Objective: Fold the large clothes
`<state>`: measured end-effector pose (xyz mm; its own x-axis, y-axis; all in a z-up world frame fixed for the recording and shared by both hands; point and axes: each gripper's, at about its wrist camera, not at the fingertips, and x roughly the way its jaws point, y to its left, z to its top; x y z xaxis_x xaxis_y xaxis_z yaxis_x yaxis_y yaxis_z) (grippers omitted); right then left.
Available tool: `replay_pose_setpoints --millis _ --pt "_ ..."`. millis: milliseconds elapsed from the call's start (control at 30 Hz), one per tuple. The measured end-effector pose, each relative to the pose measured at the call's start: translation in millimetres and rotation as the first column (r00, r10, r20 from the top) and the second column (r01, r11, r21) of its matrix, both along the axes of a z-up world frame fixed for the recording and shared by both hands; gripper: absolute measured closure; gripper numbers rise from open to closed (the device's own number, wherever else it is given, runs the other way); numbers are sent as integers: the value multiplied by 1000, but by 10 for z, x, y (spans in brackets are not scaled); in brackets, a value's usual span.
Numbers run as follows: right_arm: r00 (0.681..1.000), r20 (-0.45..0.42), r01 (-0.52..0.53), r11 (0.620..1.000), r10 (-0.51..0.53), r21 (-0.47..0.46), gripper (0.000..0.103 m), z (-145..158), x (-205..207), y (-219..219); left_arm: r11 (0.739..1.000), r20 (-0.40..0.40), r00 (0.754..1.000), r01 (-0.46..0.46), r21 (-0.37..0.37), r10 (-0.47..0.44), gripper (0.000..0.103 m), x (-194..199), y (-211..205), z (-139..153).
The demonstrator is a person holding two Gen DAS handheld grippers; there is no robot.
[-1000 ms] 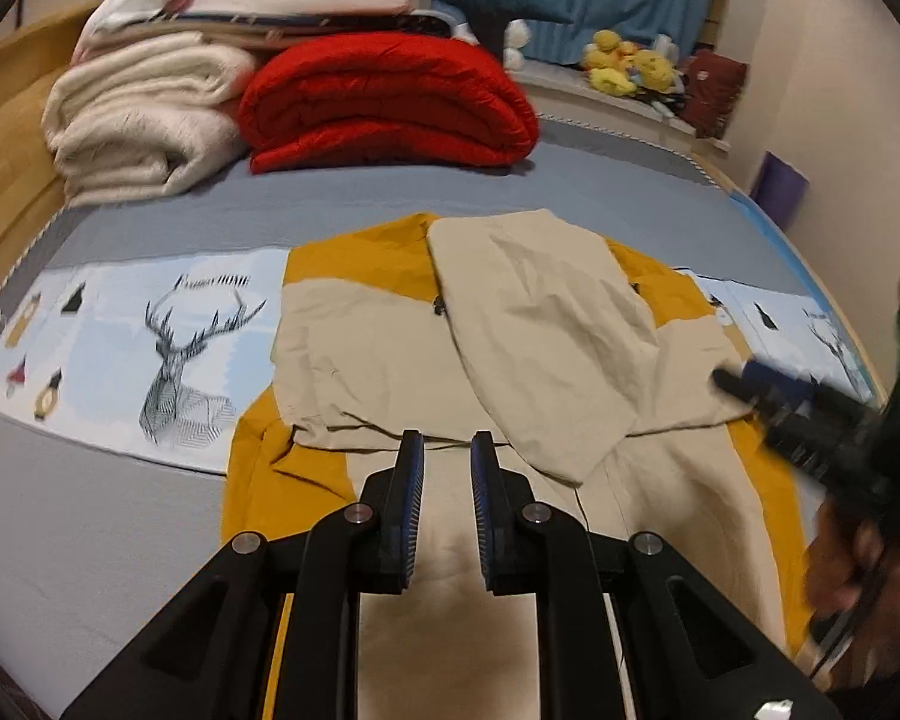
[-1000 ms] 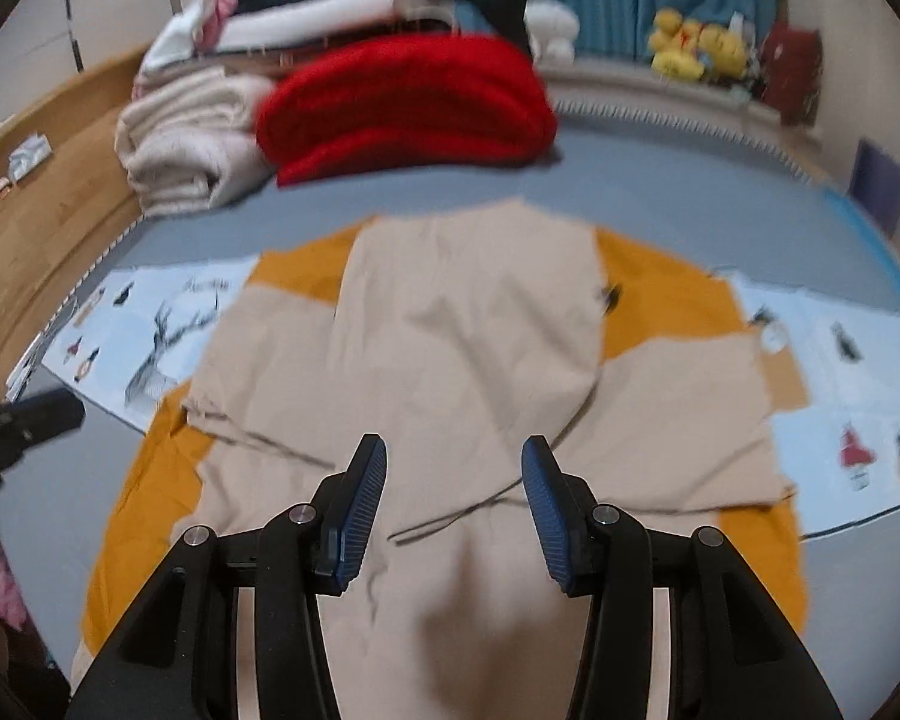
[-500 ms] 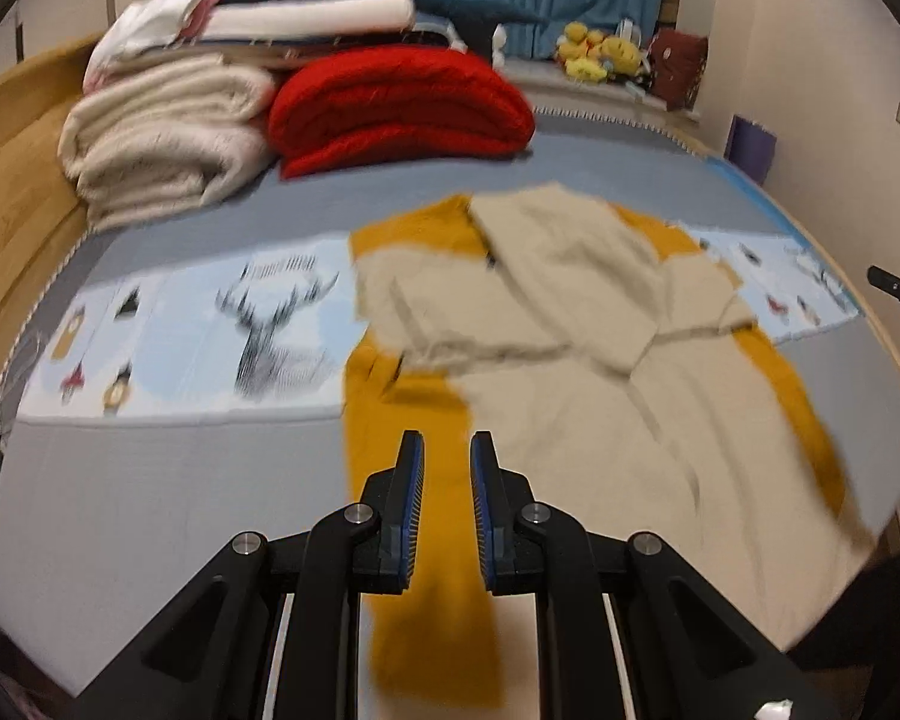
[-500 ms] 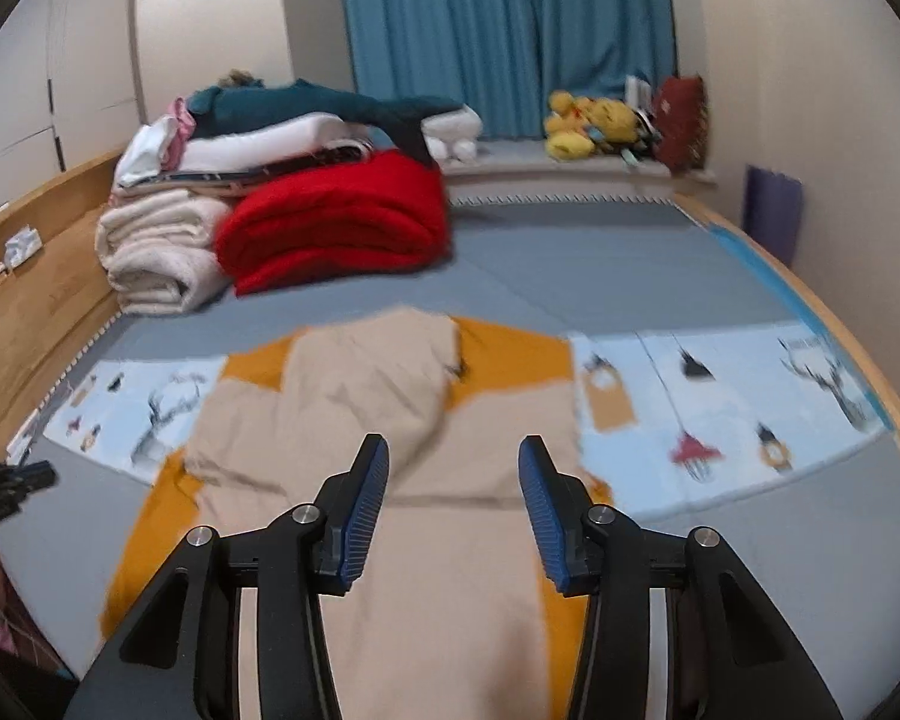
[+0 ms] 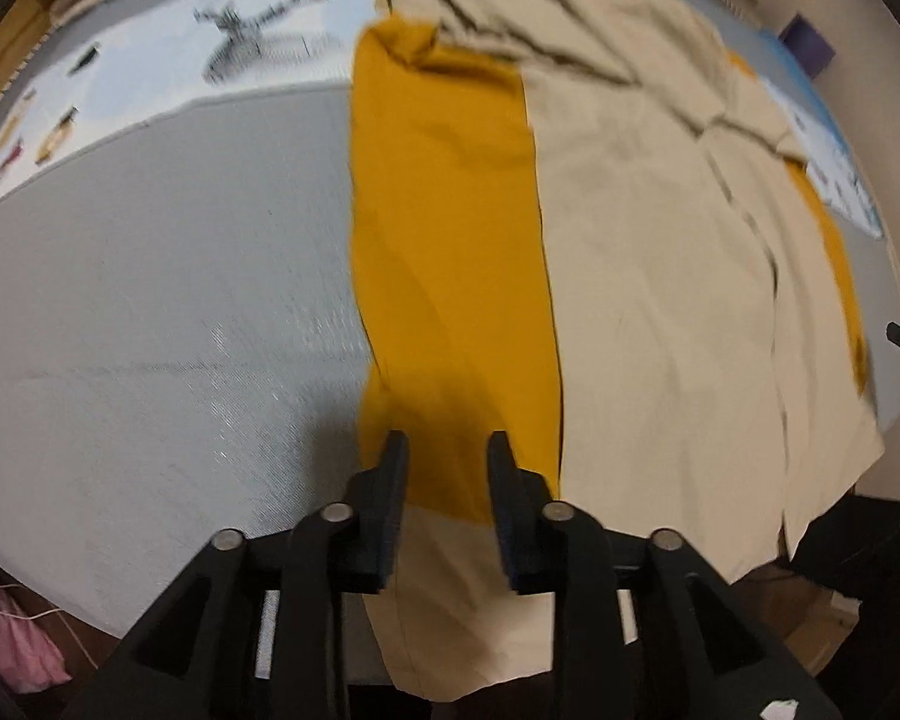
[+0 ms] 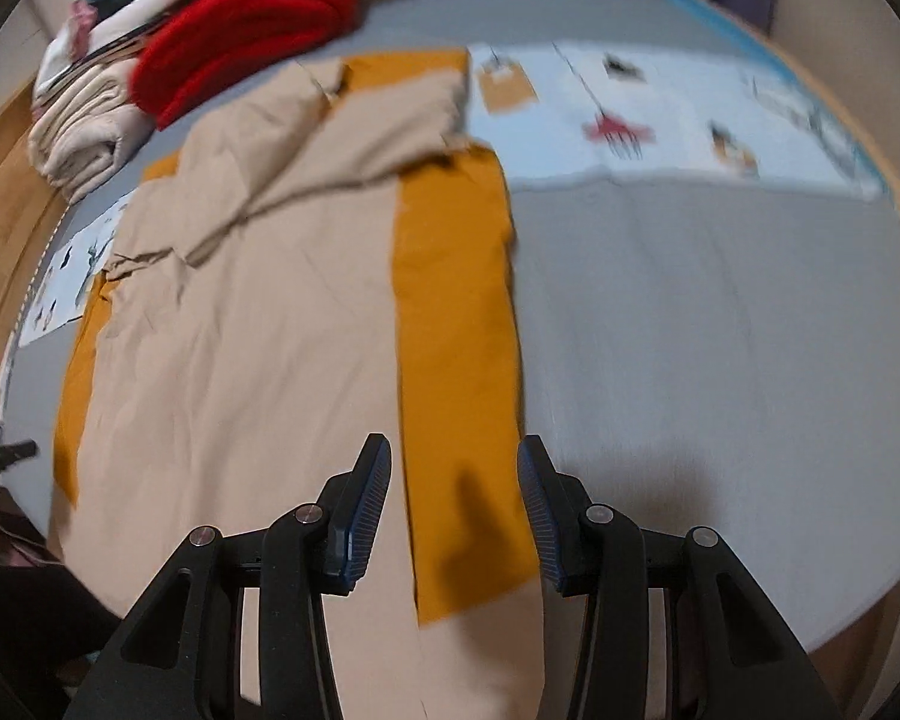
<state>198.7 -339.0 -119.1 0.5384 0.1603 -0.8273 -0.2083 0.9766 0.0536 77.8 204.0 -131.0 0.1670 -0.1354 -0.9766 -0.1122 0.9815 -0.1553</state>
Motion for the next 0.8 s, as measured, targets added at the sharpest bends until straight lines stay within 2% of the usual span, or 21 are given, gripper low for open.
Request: replay_pose_setpoints --millis 67,133,300,433,567,600,633,667,733,767,800 --pt "998 -55 10 1000 -10 -9 58 -141 6 -97 1000 -33 999 2 14 -1 66 2 6 -92" --pt "992 -117 29 998 -36 -60 58 -323 26 -169 1000 -58 998 -17 12 18 66 6 53 -149" --pt "973 -228 25 997 -42 -76 58 -635 90 -320 993 -93 990 -109 -41 105 65 -13 236 -277" --pt "970 -241 21 998 -33 -54 46 -710 132 -319 990 -129 983 -135 -48 128 65 -9 299 -395" --pt "973 -231 2 998 -17 -67 47 -695 123 -231 991 -127 985 -124 -51 116 65 2 297 -422" --pt "973 -231 -4 998 -10 -63 49 -692 118 -209 992 -124 986 -118 -51 111 65 18 287 -419" --pt "974 -229 -15 998 1 -61 56 -691 113 -185 992 -124 987 -113 -49 106 65 24 290 -422" --pt "974 -227 -27 998 13 -59 68 -689 104 -155 994 -123 988 -104 -45 98 66 18 274 -422" --pt "973 -231 -34 998 21 -50 77 -688 105 -141 995 -118 990 -82 -48 76 68 24 232 -420" --pt "971 -238 -39 999 31 -27 86 -684 103 -139 997 -116 992 -60 -52 54 74 14 198 -416" --pt "969 -242 -40 999 38 -1 88 -670 102 -148 998 -113 993 -42 -45 37 77 25 164 -405"
